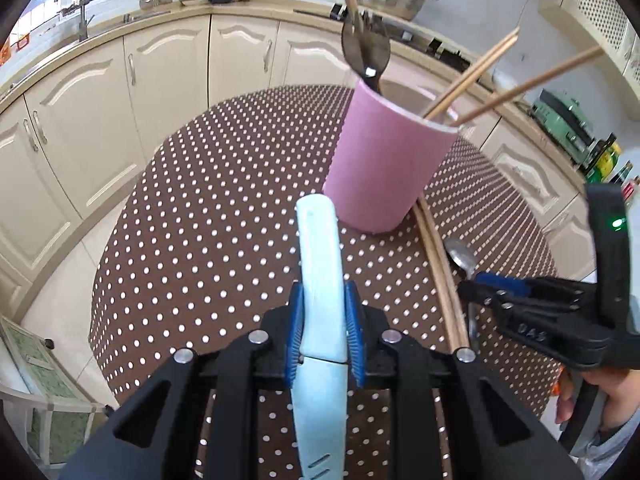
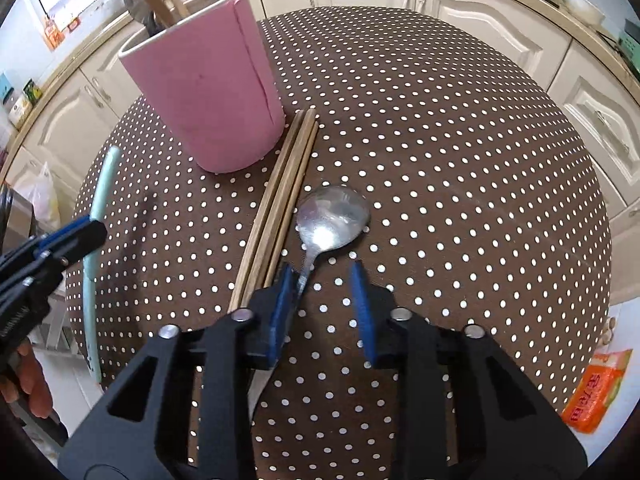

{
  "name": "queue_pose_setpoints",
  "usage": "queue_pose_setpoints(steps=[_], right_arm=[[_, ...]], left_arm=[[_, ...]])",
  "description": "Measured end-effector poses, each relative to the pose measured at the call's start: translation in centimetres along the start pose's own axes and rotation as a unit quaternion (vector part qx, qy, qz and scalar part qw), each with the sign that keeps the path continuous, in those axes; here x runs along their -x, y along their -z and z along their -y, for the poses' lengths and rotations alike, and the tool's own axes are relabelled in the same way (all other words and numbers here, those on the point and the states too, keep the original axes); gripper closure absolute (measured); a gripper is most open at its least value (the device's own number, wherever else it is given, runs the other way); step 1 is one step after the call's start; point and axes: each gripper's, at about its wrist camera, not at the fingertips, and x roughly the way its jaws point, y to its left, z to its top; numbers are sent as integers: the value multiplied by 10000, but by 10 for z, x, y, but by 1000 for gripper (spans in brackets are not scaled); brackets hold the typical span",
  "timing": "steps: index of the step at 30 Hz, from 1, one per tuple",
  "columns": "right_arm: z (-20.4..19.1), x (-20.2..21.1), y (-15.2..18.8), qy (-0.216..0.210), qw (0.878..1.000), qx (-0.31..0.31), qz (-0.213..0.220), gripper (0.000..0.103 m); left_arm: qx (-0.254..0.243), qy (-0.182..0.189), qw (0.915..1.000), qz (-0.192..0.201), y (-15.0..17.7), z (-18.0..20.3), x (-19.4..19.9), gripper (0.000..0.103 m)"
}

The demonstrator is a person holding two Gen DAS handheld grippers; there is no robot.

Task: Organize utensils
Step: 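Lift the light blue knife upright with the left tool while the right tool grasps the steel spoon, then lower the knife and spoon into the pink holder and open both tools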

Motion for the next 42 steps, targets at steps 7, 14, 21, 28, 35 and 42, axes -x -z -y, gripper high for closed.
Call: queue_pose_setpoints(steps=[7, 14, 21, 28, 35, 42], right_arm=[[11, 4, 2, -376, 9988, -199, 239, 98], [27, 40, 9, -668, 9936, -262, 877, 100], [39, 73, 5, -899, 9839, -275, 1519, 101], [37, 100, 1, -906, 9739, -244, 2069, 101], [40, 127, -14, -811, 9612, -210, 2630, 101], [33, 144, -30, -700, 9509, -20, 3014, 101]], left_arm=[[105, 380, 9980, 490, -5, -2, 19, 83], [-23, 641, 9922, 1065, -8, 4, 44, 84], [-138, 775, 9868, 1418, -10, 17, 58, 84], [-155, 867, 9828, 1626, -15, 19, 63, 84], [-225, 912, 9756, 1986, -31, 27, 79, 84], [-360, 849, 9689, 2295, -54, 42, 92, 84]])
